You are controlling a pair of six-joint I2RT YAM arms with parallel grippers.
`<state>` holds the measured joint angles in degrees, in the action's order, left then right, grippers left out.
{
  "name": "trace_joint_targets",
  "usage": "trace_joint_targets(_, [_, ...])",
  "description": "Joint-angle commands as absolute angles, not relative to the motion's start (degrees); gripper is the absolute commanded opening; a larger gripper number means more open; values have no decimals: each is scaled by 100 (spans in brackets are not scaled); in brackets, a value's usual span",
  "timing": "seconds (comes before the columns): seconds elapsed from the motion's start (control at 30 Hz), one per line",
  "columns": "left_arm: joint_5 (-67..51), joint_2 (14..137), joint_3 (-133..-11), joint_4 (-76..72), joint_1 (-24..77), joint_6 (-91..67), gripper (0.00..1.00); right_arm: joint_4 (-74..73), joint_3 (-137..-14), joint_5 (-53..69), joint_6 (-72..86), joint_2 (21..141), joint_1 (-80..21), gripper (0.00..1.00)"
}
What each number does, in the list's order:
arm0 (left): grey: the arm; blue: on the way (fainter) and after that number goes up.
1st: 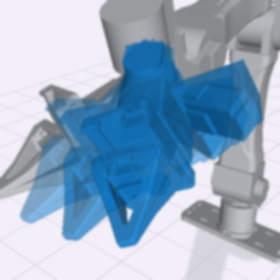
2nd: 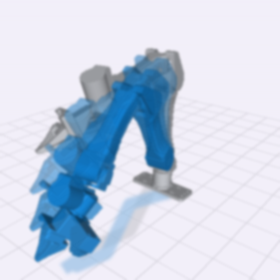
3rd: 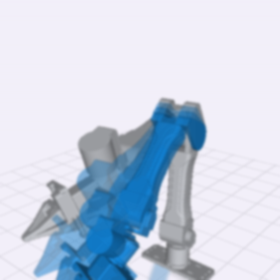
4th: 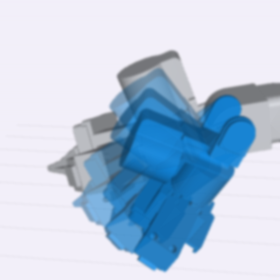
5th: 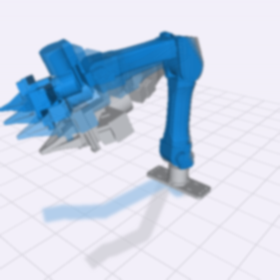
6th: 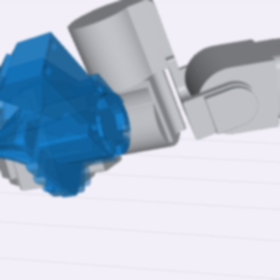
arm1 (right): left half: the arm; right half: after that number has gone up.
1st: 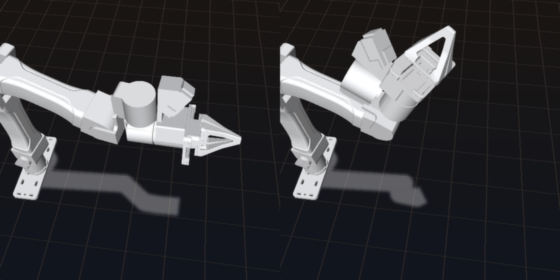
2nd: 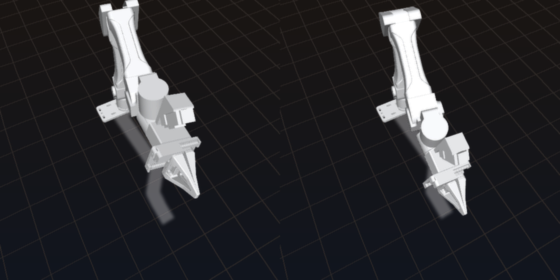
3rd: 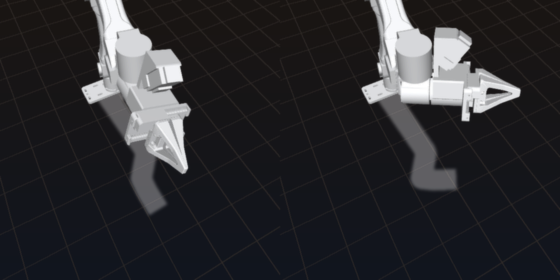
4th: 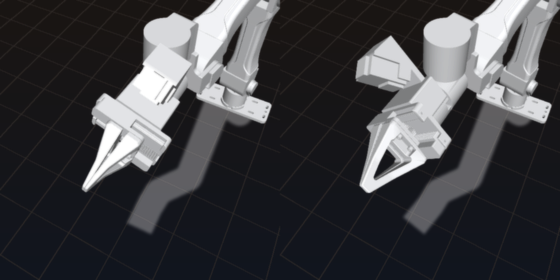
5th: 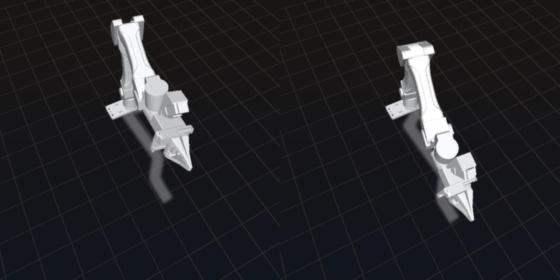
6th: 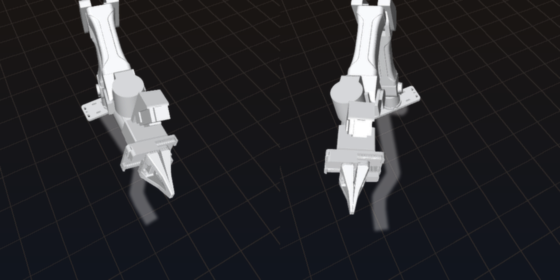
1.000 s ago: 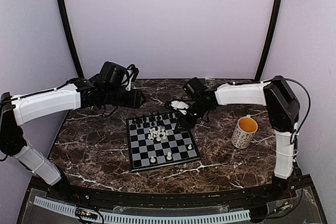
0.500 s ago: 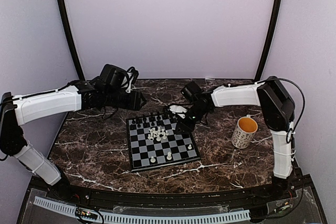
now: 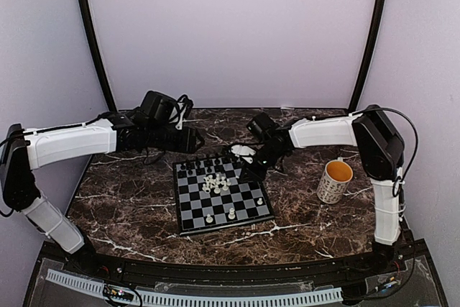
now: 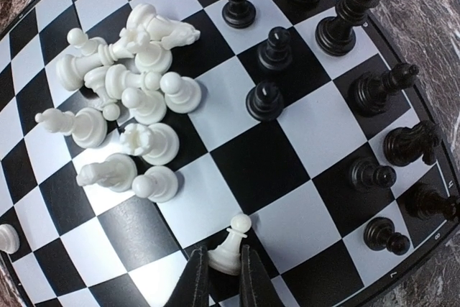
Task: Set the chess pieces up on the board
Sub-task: Pick up the pawn from the chessboard, then pass from the right arm to the left
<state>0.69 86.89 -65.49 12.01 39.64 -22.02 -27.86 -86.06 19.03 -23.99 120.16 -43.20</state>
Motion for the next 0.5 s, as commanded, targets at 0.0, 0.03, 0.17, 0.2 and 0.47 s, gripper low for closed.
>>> trace_joint_targets(0.0, [-494,8840,-6496,850,3914,-2434,49,-2795,-8388,1914,-2521,11323,-4360,3])
trace_joint_targets(0.03, [-677,8872,-6508,742,3916,-2522,49,-2802,-8351,2008,-2541,11131,-4361,3])
trace_joint_targets(0.17, [-1357,8967,-6381,57,3902,-3010,49,-2821,-8246,2469,-2571,10389,-4324,3])
trace_joint_targets(0.2, [-1505,8981,-6328,-342,3898,-3118,49,-2844,-8255,2573,-2574,10258,-4309,3])
trace_joint_targets(0.47, [-2966,9308,-5951,-2205,3895,-4449,49,-3147,-8649,3146,-2460,10061,-4243,3])
